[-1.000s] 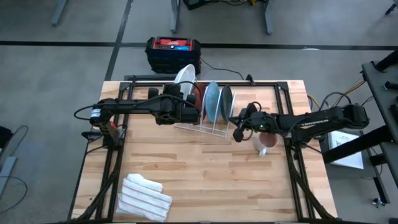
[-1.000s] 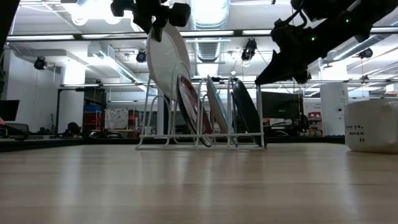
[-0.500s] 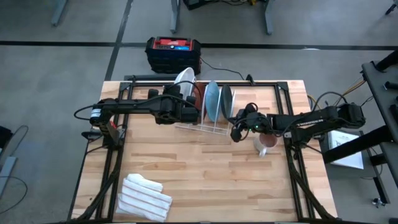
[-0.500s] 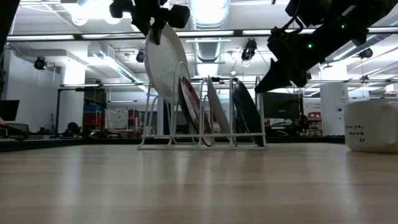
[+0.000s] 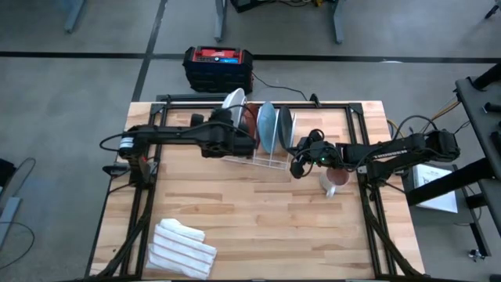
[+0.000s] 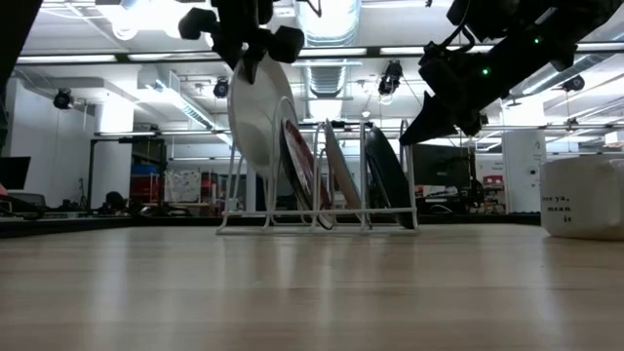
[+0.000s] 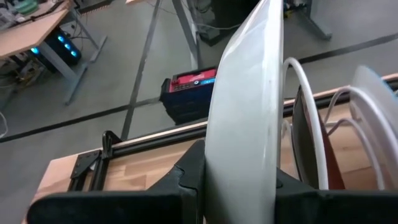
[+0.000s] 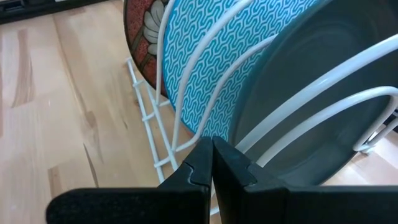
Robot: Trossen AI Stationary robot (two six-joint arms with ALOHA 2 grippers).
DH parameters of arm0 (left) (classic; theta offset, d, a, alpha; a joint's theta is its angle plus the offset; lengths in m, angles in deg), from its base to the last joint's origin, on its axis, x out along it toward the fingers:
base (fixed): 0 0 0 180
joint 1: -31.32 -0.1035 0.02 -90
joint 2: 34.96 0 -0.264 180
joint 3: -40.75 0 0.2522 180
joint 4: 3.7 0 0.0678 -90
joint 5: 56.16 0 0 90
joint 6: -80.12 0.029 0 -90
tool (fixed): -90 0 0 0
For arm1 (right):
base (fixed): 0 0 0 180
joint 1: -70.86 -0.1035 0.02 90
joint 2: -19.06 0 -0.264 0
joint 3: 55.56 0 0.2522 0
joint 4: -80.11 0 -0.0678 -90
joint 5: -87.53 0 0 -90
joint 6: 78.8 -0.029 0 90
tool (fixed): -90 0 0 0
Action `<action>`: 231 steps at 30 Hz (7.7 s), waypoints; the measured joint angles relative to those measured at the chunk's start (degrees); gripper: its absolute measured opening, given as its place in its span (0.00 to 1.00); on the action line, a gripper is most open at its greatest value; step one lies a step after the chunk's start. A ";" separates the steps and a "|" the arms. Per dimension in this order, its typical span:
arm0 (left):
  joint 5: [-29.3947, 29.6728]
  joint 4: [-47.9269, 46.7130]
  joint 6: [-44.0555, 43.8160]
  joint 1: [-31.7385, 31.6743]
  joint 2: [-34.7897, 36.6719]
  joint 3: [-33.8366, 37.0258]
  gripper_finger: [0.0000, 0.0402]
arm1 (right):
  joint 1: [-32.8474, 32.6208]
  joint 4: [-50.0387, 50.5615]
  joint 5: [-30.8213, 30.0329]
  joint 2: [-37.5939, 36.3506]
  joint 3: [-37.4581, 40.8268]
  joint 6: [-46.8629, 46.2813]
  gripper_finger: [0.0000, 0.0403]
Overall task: Sort dishes
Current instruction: Put the white plate in the dish rack, then return to Home Position
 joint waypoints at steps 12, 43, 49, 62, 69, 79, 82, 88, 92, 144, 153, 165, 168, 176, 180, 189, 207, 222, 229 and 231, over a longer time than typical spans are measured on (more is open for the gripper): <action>-1.06 -0.76 -1.46 -0.72 -2.73 0.00 0.11 | 0.04 0.13 -0.13 0.02 -0.02 1.71 0.00; -4.42 0.46 -5.09 -0.70 -3.42 1.66 0.11 | 1.44 0.33 -1.62 0.02 -0.02 9.44 0.00; -4.54 1.24 -7.18 -0.63 -3.42 4.18 0.11 | 1.44 0.31 -1.59 0.02 -0.02 9.44 0.00; -4.46 2.79 -7.54 -0.70 -3.42 4.88 0.11 | 1.44 0.47 -1.47 0.02 -0.06 11.87 0.00; -5.17 3.15 -7.52 -0.70 -3.42 4.88 0.11 | 2.12 1.09 -1.29 0.02 -0.11 14.05 0.00; -5.99 3.20 -7.52 -0.72 -3.76 4.88 0.11 | 2.89 1.21 -1.09 0.02 -0.11 17.65 0.00; -6.29 3.61 -7.48 -0.90 -4.71 4.88 0.11 | 3.02 1.33 -1.14 0.02 -0.11 17.68 0.00; -5.43 3.65 -7.69 -0.98 -6.60 4.58 0.11 | 3.29 2.06 -1.16 0.02 -0.11 17.55 0.00; -4.48 3.32 -8.91 -0.96 -7.74 4.52 0.11 | 3.32 2.34 -1.15 0.02 -0.11 17.86 0.00; -3.44 3.26 -10.14 -1.75 -8.58 3.72 0.20 | 3.94 3.06 -1.13 0.02 -0.02 19.26 0.00; -1.26 3.41 -10.02 -1.88 -8.56 3.61 0.29 | 3.93 3.02 -1.07 0.02 -0.02 19.23 0.00; -1.21 3.06 -7.62 -1.88 -7.79 3.52 0.46 | 3.93 3.02 -0.90 0.02 -0.02 19.21 0.00; -1.42 3.05 -7.06 -1.86 -7.21 3.52 0.48 | 3.89 2.99 -0.90 0.02 -0.02 19.00 0.00; -2.85 3.10 -2.22 -1.84 -5.87 3.52 0.49 | 3.89 2.95 -0.85 0.02 -0.02 18.13 0.00; -3.30 3.08 -0.96 -1.84 -5.65 3.52 0.49 | 3.89 2.91 -0.85 0.02 -0.02 17.85 0.00; -3.47 3.13 0.70 -1.79 -5.46 3.52 0.49 | 3.89 2.92 -0.85 0.02 -0.02 17.33 0.00; -3.04 2.86 4.48 -1.95 -5.06 -5.94 0.49 | 3.89 2.96 -1.09 0.00 -0.02 16.76 0.00; 9.49 2.55 30.10 9.97 -5.11 -21.13 0.49 | 3.87 5.93 -0.92 -2.57 -0.04 16.15 0.00; 10.85 -0.83 31.03 16.32 -5.15 -19.10 0.49 | 3.62 12.83 -0.98 -8.50 -0.09 12.86 0.00; 11.10 -0.83 31.69 18.30 -5.20 -17.84 0.49 | 2.99 15.08 -1.00 -10.63 -0.09 11.52 0.00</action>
